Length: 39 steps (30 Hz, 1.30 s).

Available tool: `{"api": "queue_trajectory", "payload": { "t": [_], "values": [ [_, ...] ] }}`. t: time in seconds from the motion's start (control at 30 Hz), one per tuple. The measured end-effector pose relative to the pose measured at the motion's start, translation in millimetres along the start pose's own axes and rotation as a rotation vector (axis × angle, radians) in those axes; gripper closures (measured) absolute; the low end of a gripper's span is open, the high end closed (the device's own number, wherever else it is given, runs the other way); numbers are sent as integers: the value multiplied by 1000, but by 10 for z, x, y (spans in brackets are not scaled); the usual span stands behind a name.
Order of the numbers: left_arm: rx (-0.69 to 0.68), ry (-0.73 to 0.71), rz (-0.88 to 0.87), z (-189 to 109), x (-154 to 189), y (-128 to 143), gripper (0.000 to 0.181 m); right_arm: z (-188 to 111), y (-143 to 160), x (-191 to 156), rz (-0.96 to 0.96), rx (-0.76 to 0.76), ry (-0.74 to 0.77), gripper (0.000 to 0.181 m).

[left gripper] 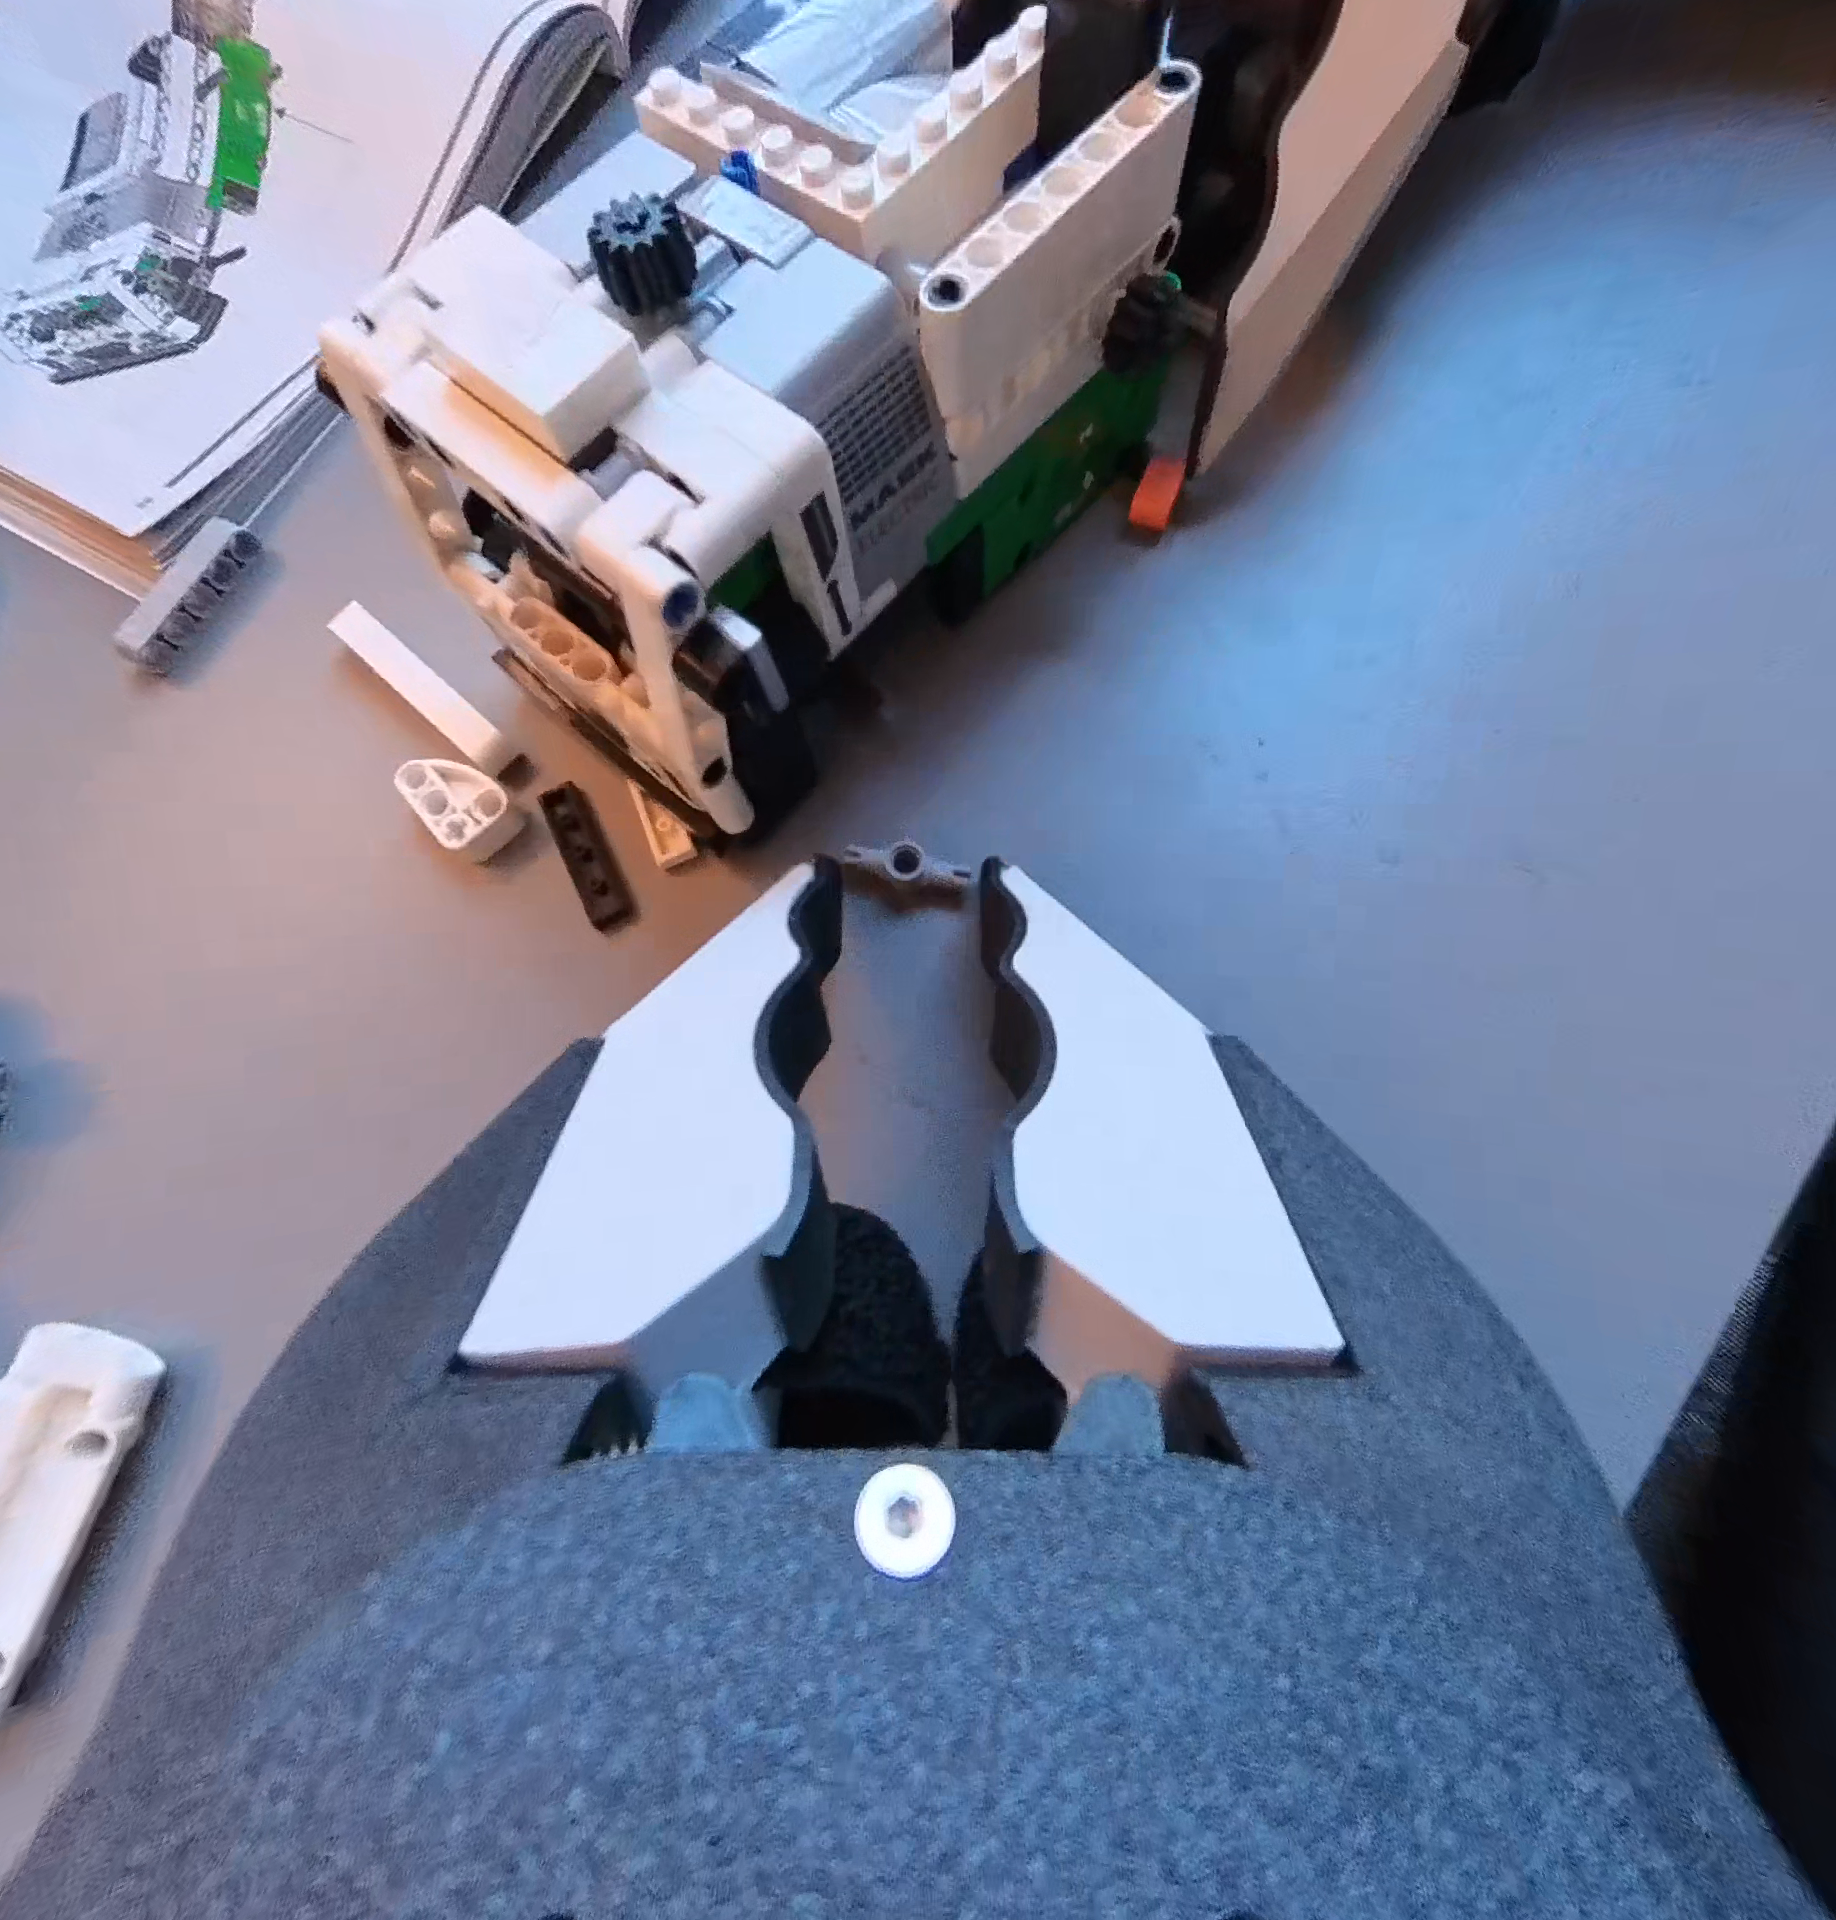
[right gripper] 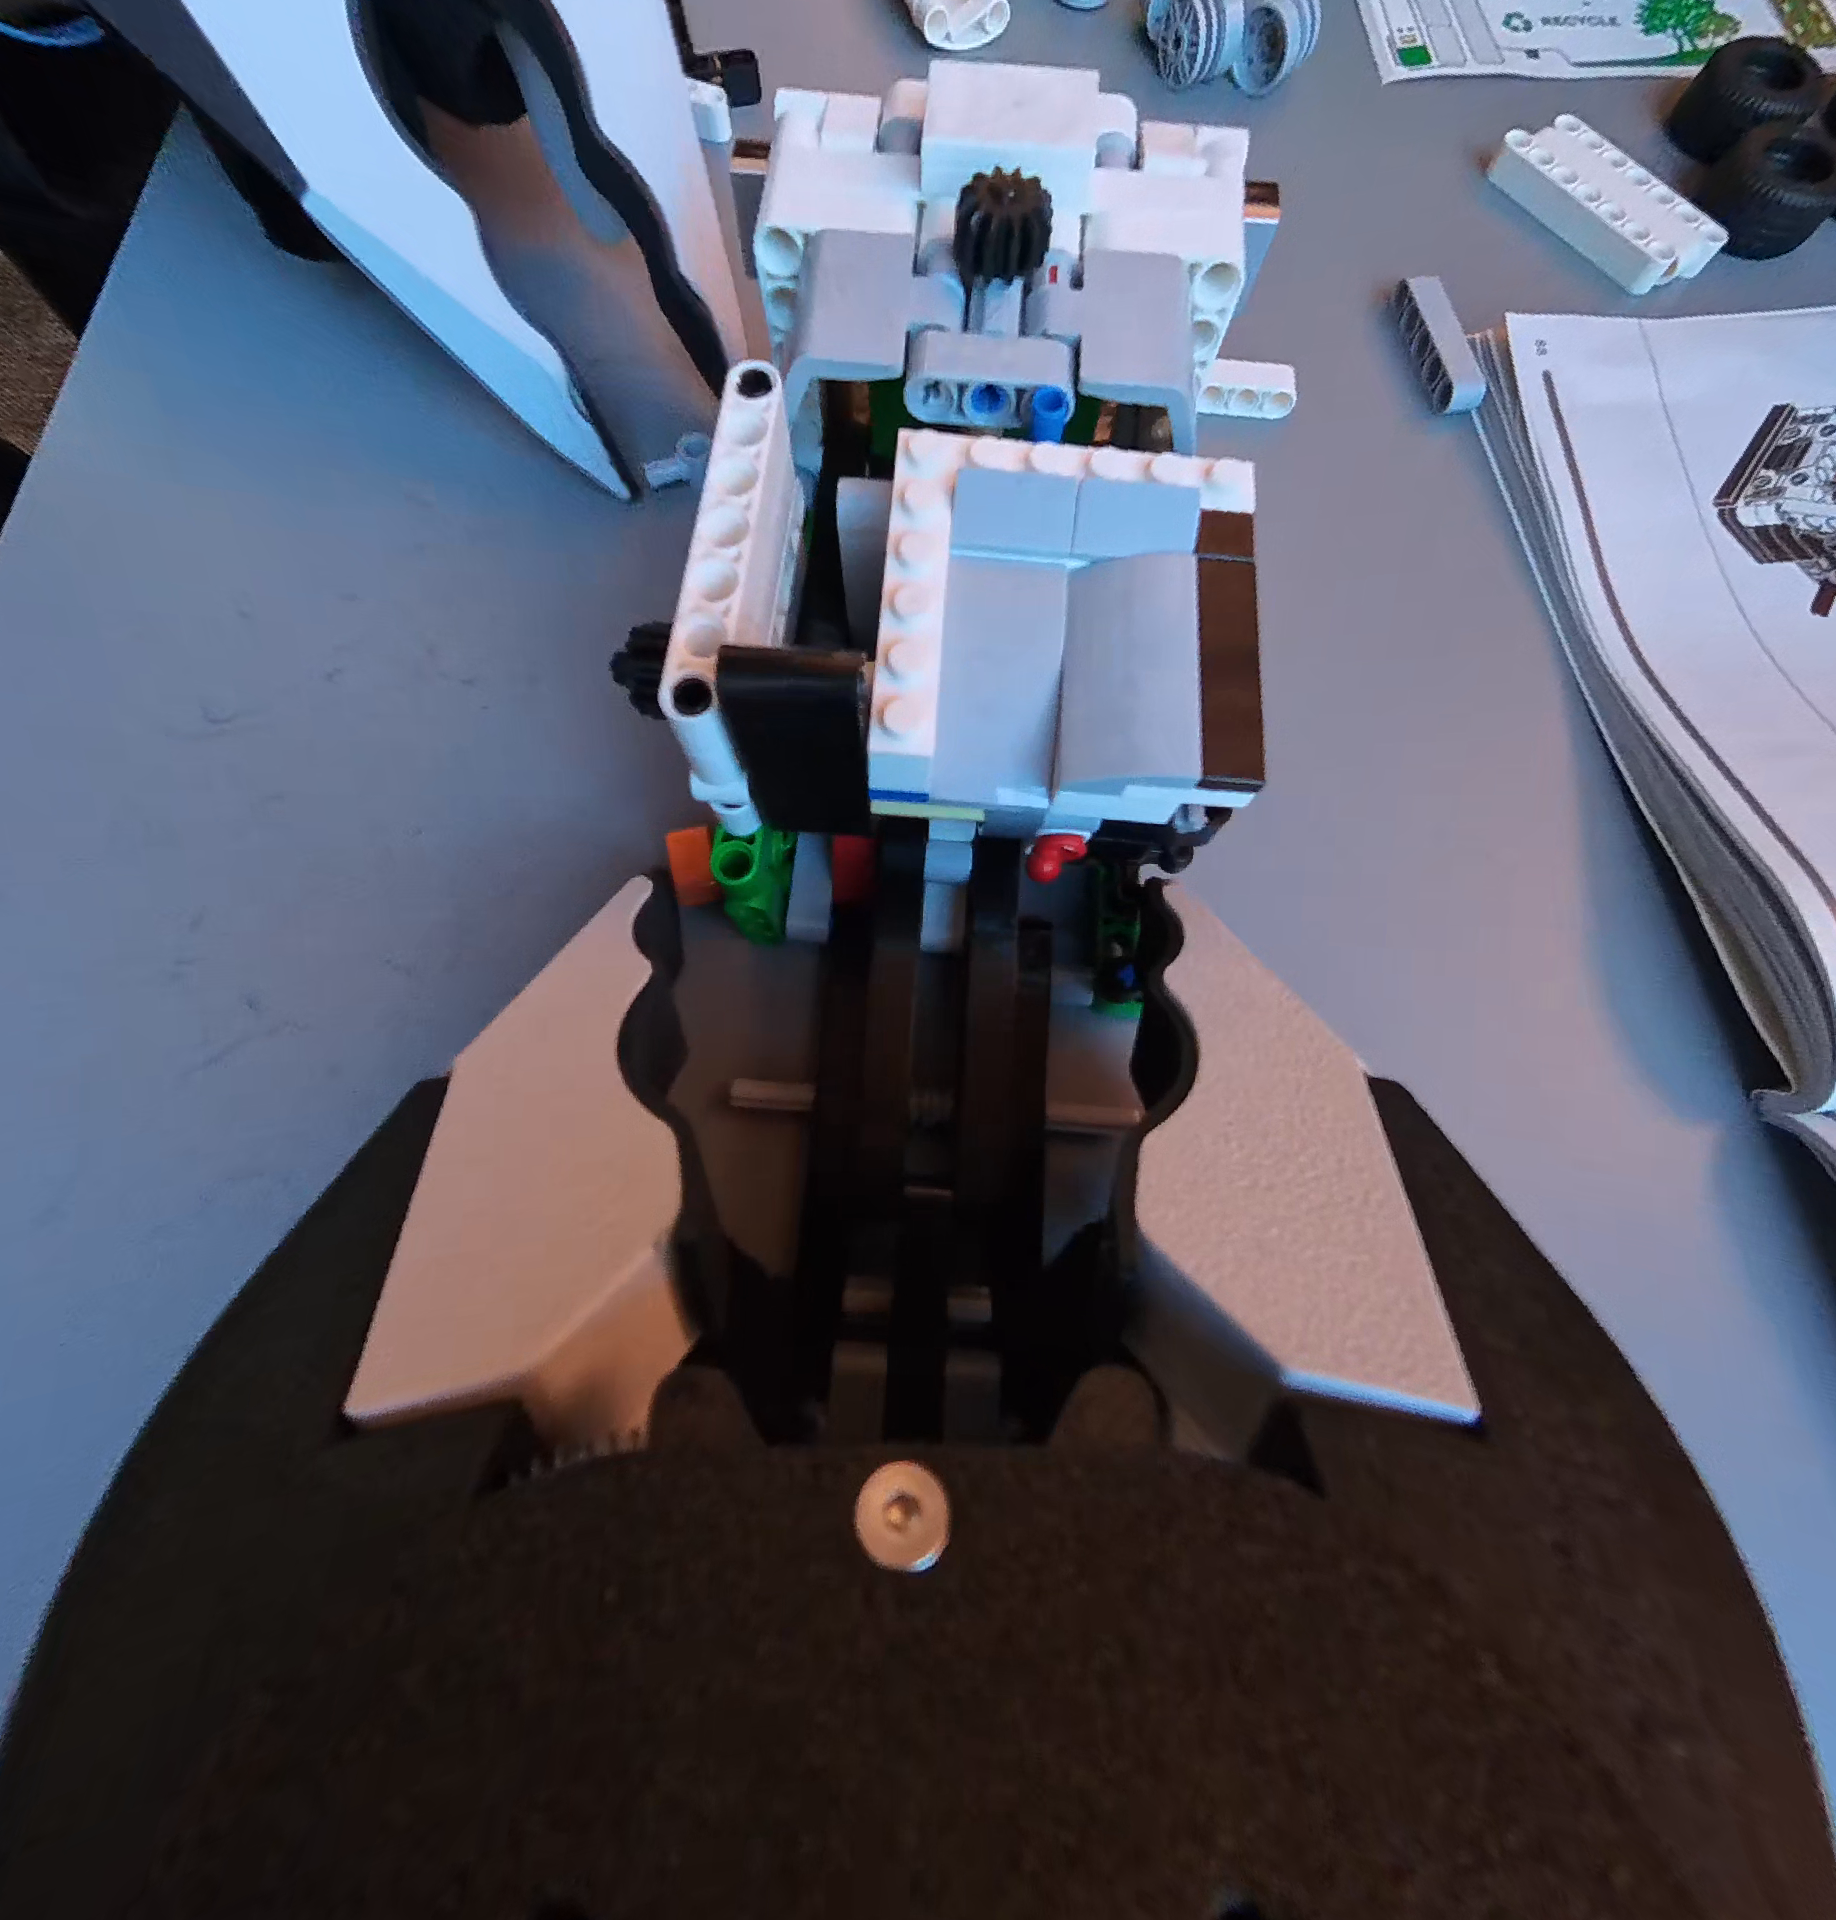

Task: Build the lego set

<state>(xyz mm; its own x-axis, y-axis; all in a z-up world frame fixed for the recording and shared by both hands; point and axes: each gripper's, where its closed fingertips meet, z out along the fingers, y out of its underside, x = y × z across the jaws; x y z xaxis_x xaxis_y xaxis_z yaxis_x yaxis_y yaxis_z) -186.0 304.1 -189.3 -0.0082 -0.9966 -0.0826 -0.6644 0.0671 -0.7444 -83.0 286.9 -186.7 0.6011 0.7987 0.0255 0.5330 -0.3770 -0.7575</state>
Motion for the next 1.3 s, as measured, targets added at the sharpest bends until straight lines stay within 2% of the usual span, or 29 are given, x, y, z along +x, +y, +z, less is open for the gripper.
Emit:
{"api": "queue_trajectory", "payload": {
  "t": [0.07,0.33,0.7,1.13,1.3],
  "values": [
    [-2,10,9,16,0,-8,165,7,-2,2,3,-2,4,94],
    [-2,-15,19,-41,-65,49,166,-18,18,41,27,0,0,96],
    [4,22,8,-157,-54,146,166,-32,12,48,52,8,-20,97],
    [78,5,69,-227,-27,56,166,-28,13,45,54,7,-19,97],
    [68,-8,117,-207,-1,67,166,-30,15,41,56,6,-23,97]
  ]
}}
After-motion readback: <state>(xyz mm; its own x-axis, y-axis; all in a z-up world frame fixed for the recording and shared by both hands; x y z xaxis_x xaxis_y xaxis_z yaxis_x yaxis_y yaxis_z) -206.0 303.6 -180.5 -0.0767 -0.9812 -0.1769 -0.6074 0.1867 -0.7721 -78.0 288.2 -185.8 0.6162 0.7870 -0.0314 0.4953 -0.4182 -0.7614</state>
